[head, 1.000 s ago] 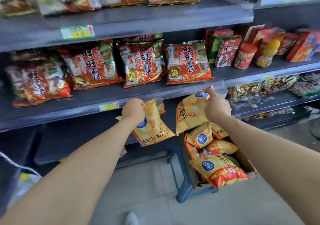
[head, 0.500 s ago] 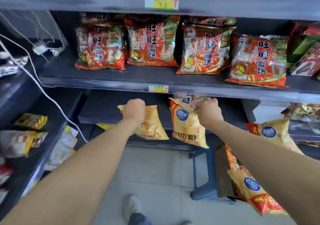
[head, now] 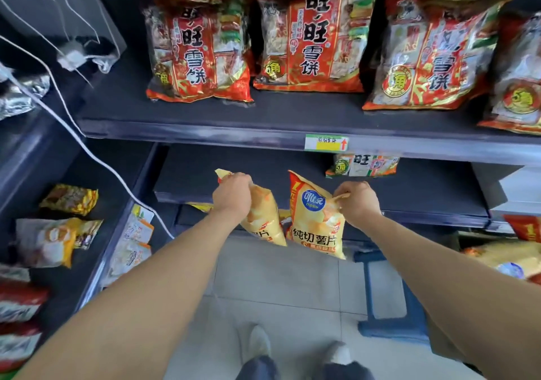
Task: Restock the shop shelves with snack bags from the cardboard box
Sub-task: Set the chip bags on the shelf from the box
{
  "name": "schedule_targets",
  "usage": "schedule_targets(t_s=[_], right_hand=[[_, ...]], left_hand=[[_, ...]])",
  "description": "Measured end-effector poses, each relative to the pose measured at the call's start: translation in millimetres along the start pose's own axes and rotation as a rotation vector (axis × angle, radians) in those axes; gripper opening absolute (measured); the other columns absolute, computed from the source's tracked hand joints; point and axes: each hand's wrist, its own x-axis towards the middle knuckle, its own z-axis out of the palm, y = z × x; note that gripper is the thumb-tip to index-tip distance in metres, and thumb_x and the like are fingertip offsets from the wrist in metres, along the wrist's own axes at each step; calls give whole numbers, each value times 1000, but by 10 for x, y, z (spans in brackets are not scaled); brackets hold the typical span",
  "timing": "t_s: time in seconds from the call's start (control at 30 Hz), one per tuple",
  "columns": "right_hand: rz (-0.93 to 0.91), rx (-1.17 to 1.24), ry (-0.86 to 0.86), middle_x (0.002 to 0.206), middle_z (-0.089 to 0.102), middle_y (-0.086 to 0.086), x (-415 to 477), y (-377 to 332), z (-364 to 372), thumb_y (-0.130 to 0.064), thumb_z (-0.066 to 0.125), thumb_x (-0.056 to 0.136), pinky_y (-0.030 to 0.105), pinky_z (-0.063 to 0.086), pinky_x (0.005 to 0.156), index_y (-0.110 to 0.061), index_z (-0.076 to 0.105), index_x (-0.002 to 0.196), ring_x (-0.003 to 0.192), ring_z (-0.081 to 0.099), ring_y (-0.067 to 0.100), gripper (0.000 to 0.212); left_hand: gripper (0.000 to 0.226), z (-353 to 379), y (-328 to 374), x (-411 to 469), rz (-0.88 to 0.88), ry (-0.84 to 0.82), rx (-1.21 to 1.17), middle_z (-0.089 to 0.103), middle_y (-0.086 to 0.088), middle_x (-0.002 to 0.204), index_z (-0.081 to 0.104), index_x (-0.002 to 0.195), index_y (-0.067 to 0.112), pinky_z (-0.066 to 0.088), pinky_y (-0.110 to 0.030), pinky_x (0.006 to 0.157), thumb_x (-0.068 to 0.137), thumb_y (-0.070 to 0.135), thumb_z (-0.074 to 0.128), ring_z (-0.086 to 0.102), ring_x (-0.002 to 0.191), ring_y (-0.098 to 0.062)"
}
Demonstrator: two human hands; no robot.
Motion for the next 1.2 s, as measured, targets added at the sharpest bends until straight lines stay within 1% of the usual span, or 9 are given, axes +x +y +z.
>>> schedule_targets(t_s=[0.1,0.27,0.47,0.57,0.67,0.8,0.93,1.1,1.2], right_hand=[[-14,43,-6,115,55,12,168,14,191,4,49,88,28,41,69,-17,67,93,84,51,22,27],[-102,56,4,122,50,7,468,156,438,2,51,90,23,37,74,-12,68,104,102,55,26,27],[-159,143,61,118,51,5,1035,256,807,5,53,88,19,35,73,-10,67,97,98,54,22,22],[-224,180,120,110,46,3,1349,224,989,3,52,90,19,33,70,-10,65,96,88,48,16,20],[-278,232,183,106,40,0,1602,189,1133,0,50,93,17,30,66,-10,63,97,86,45,16,18],[-353,260,282,105,40,0,1952,175,1314,-1,48,93,17,26,61,-9,63,99,85,43,16,18],[-410,294,383,105,40,-2,2304,194,1471,-5,46,95,12,29,64,-13,62,100,86,44,14,19],[-507,309,486,105,41,0,2710,109,1605,-4,49,93,11,28,62,-13,63,101,87,46,15,18],[-532,351,544,107,39,1,2930,24,1688,-2,47,93,16,37,72,-14,62,97,89,47,15,20]], left_hand=[[31,93,-21,132,-29,15,62,60,-11,111,55,113,10,41,-34,68,93,-2,35,58,98,-29],[27,418,-45,385,-50,54,51,60,-15,109,49,113,6,42,-37,67,93,-3,32,59,98,-32],[30,751,-86,879,17,131,109,61,-14,108,46,117,7,42,-39,68,93,-2,30,61,95,-34],[30,855,-105,1187,78,231,185,65,-16,102,49,116,5,39,-37,64,92,-5,33,63,93,-35],[29,971,-121,1445,140,321,265,65,-19,104,49,118,3,38,-35,63,93,-4,35,64,96,-35],[27,1168,-135,1820,159,416,278,64,-18,107,49,117,5,38,-36,66,95,-2,35,62,100,-36],[29,1322,-139,2192,189,514,297,63,-19,109,48,121,5,45,-43,78,95,0,35,60,104,-37],[35,1389,-276,2578,205,683,389,63,-21,112,46,126,3,46,-43,79,92,-5,43,59,106,-38],[35,1436,-336,2814,220,781,422,63,-22,112,47,125,1,45,-47,86,93,-7,36,55,112,-39]])
